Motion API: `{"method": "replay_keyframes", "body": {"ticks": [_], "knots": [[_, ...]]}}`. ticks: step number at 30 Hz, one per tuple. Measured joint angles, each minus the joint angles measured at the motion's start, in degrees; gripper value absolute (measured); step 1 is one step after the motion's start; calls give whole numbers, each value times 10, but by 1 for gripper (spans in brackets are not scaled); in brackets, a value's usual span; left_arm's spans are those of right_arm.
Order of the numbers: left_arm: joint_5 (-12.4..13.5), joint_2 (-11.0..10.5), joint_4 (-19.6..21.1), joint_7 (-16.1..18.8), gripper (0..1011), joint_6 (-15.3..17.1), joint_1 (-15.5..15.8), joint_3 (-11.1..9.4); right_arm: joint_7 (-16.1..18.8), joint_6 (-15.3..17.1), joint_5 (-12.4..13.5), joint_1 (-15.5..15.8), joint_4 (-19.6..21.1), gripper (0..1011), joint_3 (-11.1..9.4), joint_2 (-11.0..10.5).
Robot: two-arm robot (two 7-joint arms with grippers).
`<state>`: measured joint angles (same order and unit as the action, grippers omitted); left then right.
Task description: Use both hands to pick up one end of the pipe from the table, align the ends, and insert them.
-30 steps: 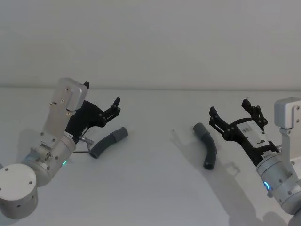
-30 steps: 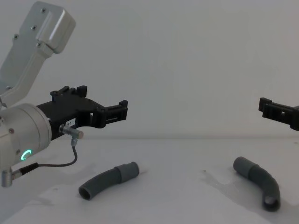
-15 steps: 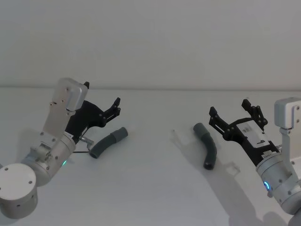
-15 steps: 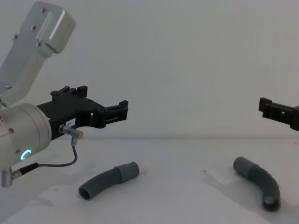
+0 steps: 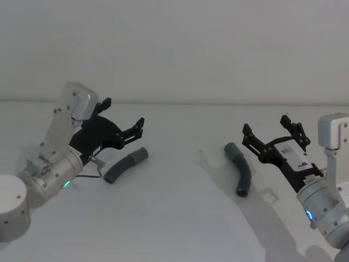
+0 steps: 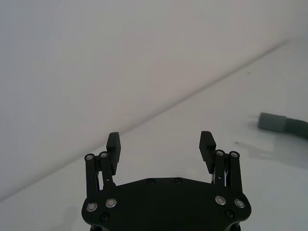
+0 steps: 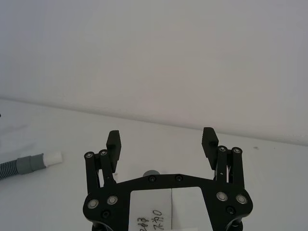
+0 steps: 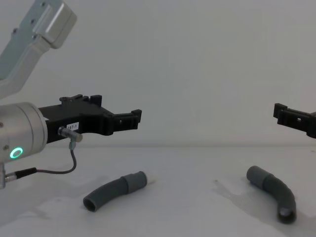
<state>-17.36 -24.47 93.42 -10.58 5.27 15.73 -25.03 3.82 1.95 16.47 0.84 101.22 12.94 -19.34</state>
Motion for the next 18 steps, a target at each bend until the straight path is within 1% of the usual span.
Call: {"method": "replay_keyframes", "body": {"ticks": [6, 7, 9, 10, 18], "knots": [[-25, -14, -5, -47, 1000, 30, 14, 2, 0, 0, 0, 0, 0, 1001, 0, 0], [-32, -18, -8, -60, 1000, 41, 19, 2, 0, 0, 0, 0, 0, 1001, 0, 0], [-38, -22, -11, -72, 1000, 51, 24, 1, 0, 0, 0, 0, 0, 1001, 0, 0], [-43, -26, -15, -82, 1000, 60, 30, 1, 0, 0, 0, 0, 0, 1001, 0, 0], [-63, -36, -38, -122, 1000, 95, 55, -5, 0, 0, 0, 0, 0, 1001, 0, 0]]}}
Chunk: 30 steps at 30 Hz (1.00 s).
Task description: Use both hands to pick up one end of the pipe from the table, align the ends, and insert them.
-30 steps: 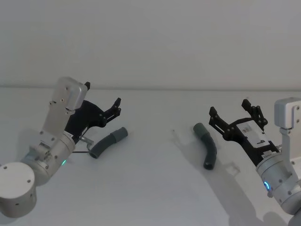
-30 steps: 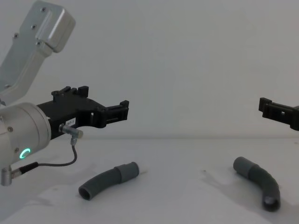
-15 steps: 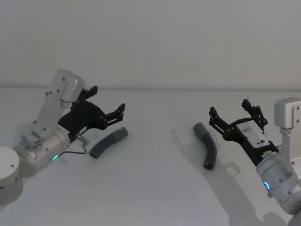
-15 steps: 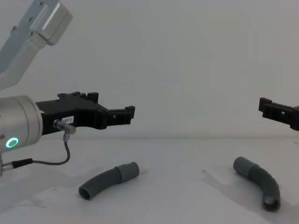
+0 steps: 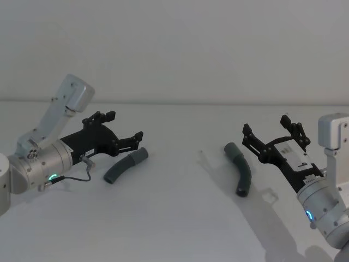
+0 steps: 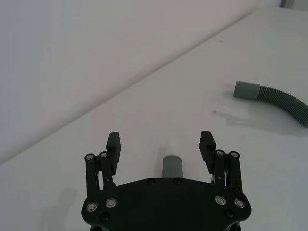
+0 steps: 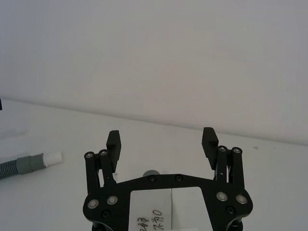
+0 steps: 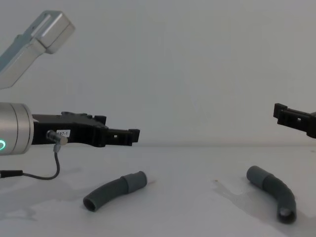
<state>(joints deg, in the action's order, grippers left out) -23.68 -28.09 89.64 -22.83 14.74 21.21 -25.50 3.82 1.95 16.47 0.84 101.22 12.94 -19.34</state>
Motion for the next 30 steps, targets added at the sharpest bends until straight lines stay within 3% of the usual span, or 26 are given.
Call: {"method": "replay_keyframes", "body": {"ticks": [16, 30], "knots": [[-10, 6, -37, -26, 1000, 27, 30, -21, 0, 0, 0, 0, 0, 1001, 0, 0], [11, 1, -52, -35, 1000, 39, 40, -41, 0, 0, 0, 0, 0, 1001, 0, 0]]}}
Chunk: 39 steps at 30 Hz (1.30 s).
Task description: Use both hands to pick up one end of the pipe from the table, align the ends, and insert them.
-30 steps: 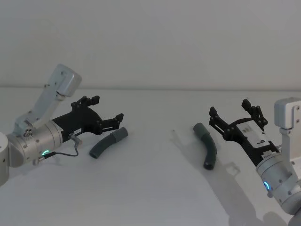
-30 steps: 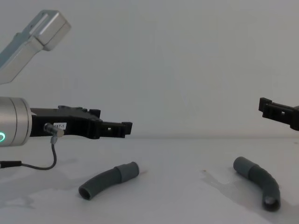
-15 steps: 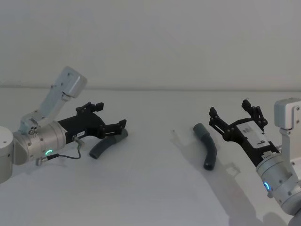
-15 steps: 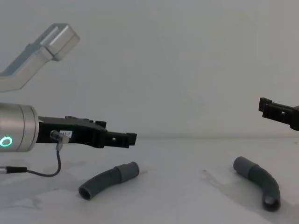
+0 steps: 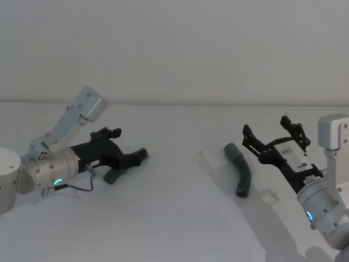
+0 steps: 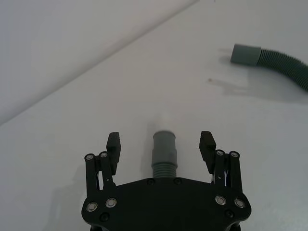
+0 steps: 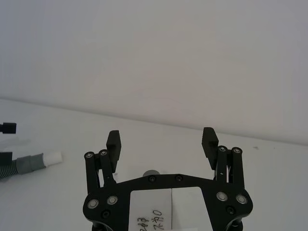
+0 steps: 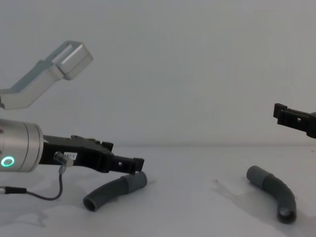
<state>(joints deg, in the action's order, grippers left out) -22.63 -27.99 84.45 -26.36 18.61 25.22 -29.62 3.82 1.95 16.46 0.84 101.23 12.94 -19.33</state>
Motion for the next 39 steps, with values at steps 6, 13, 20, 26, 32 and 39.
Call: {"method": "replay_keyframes", "body": {"ticks": [6, 13, 20, 26, 32, 39], "knots": [[14, -4, -10, -8, 1000, 0, 3, -10, 0, 0, 0, 0, 0, 1001, 0, 0], [24, -2, -23, -13, 1000, -2, 8, -17, 0, 0, 0, 0, 0, 1001, 0, 0], [32, 6, -38, -19, 1000, -7, 15, -21, 0, 0, 0, 0, 0, 1001, 0, 0], [34, 12, -47, -24, 1000, -7, 21, -22, 0, 0, 0, 0, 0, 1001, 0, 0], [32, 17, -53, -34, 1000, 16, 30, -24, 0, 0, 0, 0, 0, 1001, 0, 0], [26, 16, -56, -44, 1000, 51, 41, -29, 0, 0, 0, 0, 0, 1001, 0, 0]]}}
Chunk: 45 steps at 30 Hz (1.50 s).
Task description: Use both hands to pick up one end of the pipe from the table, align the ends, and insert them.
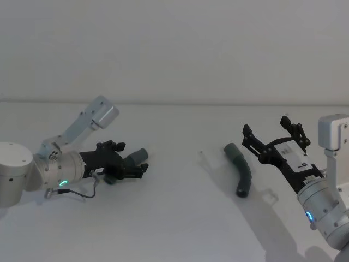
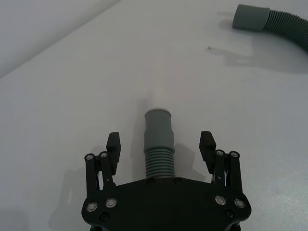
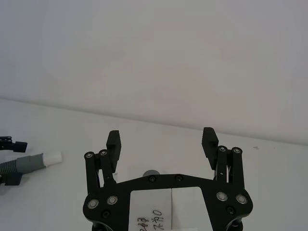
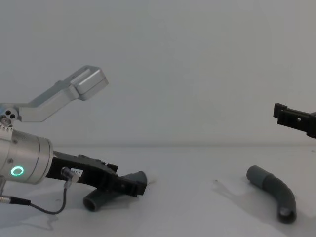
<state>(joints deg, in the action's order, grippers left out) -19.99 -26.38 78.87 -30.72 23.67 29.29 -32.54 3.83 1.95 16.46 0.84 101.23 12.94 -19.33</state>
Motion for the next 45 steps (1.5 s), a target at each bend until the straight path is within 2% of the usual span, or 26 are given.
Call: {"method": "replay_keyframes", "body": {"ticks": [8, 25, 40, 45], "knots": [[-3, 1, -5, -6, 1000, 21, 11, -6, 0, 0, 0, 0, 0, 1001, 0, 0], [-7, 11, -19, -9, 1000, 31, 30, -20, 0, 0, 0, 0, 0, 1001, 0, 0], [-10, 10, -14, -9, 1000, 49, 35, -32, 0, 0, 0, 0, 0, 1001, 0, 0], [-10, 9, -11, -8, 916, 54, 37, -35, 0, 0, 0, 0, 0, 1001, 0, 0]]}}
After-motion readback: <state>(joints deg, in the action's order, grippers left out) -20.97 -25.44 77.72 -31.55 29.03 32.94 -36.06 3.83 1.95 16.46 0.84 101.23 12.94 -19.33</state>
